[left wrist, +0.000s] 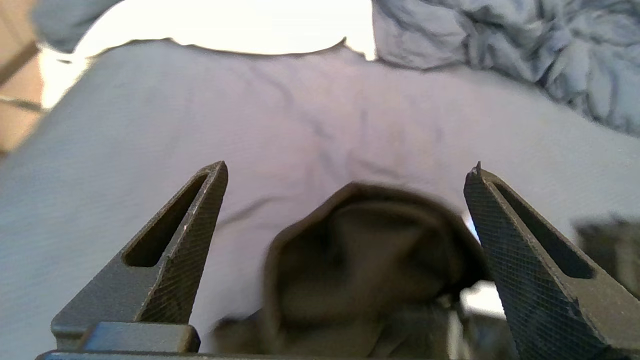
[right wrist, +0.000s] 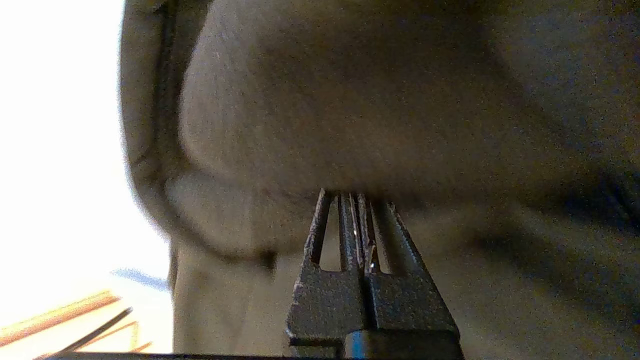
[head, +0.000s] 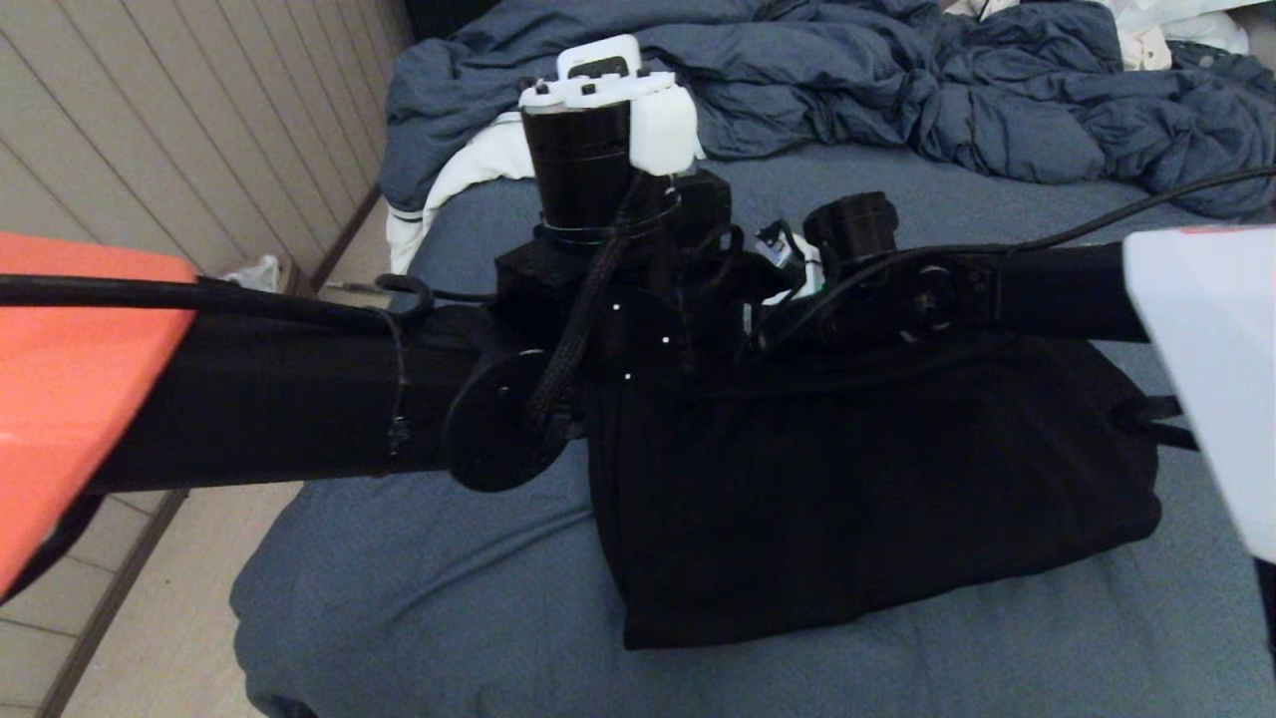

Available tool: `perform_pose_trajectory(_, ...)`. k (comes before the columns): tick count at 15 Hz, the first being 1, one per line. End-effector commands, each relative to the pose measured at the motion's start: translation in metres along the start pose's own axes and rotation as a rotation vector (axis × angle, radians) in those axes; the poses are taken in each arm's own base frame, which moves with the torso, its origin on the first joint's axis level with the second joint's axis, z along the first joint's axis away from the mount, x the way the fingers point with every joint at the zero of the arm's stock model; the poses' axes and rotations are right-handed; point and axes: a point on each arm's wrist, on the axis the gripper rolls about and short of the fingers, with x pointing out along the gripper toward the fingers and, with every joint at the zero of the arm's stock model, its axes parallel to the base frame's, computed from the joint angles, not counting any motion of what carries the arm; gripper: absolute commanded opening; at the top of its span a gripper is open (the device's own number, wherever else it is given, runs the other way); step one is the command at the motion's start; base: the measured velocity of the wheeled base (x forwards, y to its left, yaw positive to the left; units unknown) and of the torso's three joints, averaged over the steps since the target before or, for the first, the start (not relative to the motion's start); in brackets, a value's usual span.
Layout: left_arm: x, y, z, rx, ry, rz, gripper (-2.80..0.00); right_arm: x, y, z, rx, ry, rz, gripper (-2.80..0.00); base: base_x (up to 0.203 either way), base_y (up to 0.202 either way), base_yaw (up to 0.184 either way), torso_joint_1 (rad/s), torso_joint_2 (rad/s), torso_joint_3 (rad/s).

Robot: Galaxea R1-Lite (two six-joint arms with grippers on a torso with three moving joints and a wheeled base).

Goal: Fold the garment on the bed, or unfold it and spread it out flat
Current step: Unfold the black sweatshirt

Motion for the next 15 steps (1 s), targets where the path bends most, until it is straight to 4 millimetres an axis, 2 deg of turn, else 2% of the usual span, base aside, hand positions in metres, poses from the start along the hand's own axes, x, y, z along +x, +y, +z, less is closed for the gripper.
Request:
perform_pose_trajectory(1, -0.023, 0.023, 0.021, -0.007, -0.007, 0.011, 0.0, 0.033, 0.002, -0.008, -0.018, -0.007, -0.034, -2.8, 0.0, 0.0, 0.0, 0.0, 0.0, 0.0)
perform_pose_trajectory(3, -0.041, 0.039, 0.013, 0.012, 0.012, 0.025, 0.0, 0.046, 0.007, -0.008, -0.051, -0.102, -0.119, -2.8, 0.0, 0.0, 0.0, 0.0, 0.0, 0.0)
perform_pose_trajectory(5, -0.055, 0.051, 0.001, 0.024, 0.023, 0.041, 0.0, 0.051, 0.005, -0.004, -0.059, -0.196, -0.228, -2.8, 0.0, 0.0, 0.0, 0.0, 0.0, 0.0)
perform_pose_trajectory(8, -0.062, 0.057, -0.006, 0.021, 0.02, 0.051, 0.0, 0.049, -0.002, 0.004, -0.049, -0.327, -0.399, -2.8, 0.0, 0.0, 0.0, 0.0, 0.0, 0.0)
perform_pose_trajectory(11, -0.061, 0.057, -0.011, 0.026, 0.025, 0.051, 0.0, 0.032, -0.028, 0.022, -0.03, -0.466, -0.557, -2.8, 0.0, 0.0, 0.0, 0.0, 0.0, 0.0)
perform_pose_trajectory(15, -0.065, 0.054, -0.016, 0.035, 0.04, 0.037, 0.0, -0.002, -0.069, 0.042, -0.001, -0.539, -0.671, -2.8, 0.0, 0.0, 0.0, 0.0, 0.0, 0.0)
